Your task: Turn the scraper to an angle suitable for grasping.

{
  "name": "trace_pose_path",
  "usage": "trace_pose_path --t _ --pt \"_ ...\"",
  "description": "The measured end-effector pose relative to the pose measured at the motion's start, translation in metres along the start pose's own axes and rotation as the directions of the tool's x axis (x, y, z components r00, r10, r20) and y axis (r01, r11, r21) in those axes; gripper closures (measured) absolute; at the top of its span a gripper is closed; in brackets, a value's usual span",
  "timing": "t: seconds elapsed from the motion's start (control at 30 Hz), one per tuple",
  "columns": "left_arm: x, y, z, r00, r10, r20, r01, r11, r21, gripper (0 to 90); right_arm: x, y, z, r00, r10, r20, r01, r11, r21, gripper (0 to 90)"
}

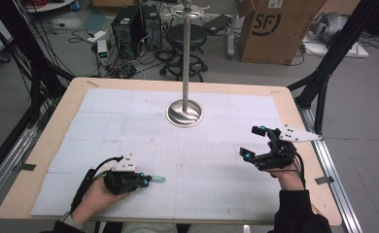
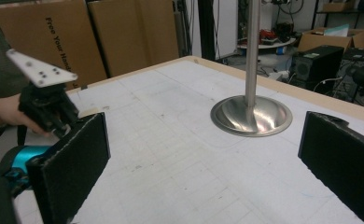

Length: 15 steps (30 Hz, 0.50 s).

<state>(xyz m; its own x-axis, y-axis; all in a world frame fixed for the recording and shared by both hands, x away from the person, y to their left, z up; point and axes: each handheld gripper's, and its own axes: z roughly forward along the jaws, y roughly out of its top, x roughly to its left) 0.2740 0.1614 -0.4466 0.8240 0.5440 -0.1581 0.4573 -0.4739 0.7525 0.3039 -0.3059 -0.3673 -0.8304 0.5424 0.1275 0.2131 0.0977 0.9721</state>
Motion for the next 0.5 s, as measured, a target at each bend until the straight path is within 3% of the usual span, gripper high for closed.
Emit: trace_pose_path --t 0.1,0.2,0.4,0.5 --pt "0.008 0.004 0.003 0.9984 -0.028 -0.049 0.027 0.9995 -0.014 90.0 -0.001 -0.001 0.001 1.0000 0.003 -0.003 -0.003 1.000 0.001 0.9" --pt "0.014 0.008 0.008 0.9945 0.000 -0.105 -0.003 0.9997 -0.023 90.0 -0.002 -0.002 0.001 0.9999 0.010 -0.007 -0.010 1.000 0.000 0.9" --pt "0.026 0.013 0.014 0.9879 -0.023 -0.154 0.015 0.9984 -0.054 90.0 -0.001 -0.002 0.002 1.0000 0.007 -0.004 -0.007 1.000 0.008 0.9" --pt "0.032 0.014 0.016 0.9843 -0.053 -0.168 0.041 0.9964 -0.074 90.0 -0.001 -0.002 0.002 1.0000 0.003 -0.007 -0.003 1.000 0.012 0.9"
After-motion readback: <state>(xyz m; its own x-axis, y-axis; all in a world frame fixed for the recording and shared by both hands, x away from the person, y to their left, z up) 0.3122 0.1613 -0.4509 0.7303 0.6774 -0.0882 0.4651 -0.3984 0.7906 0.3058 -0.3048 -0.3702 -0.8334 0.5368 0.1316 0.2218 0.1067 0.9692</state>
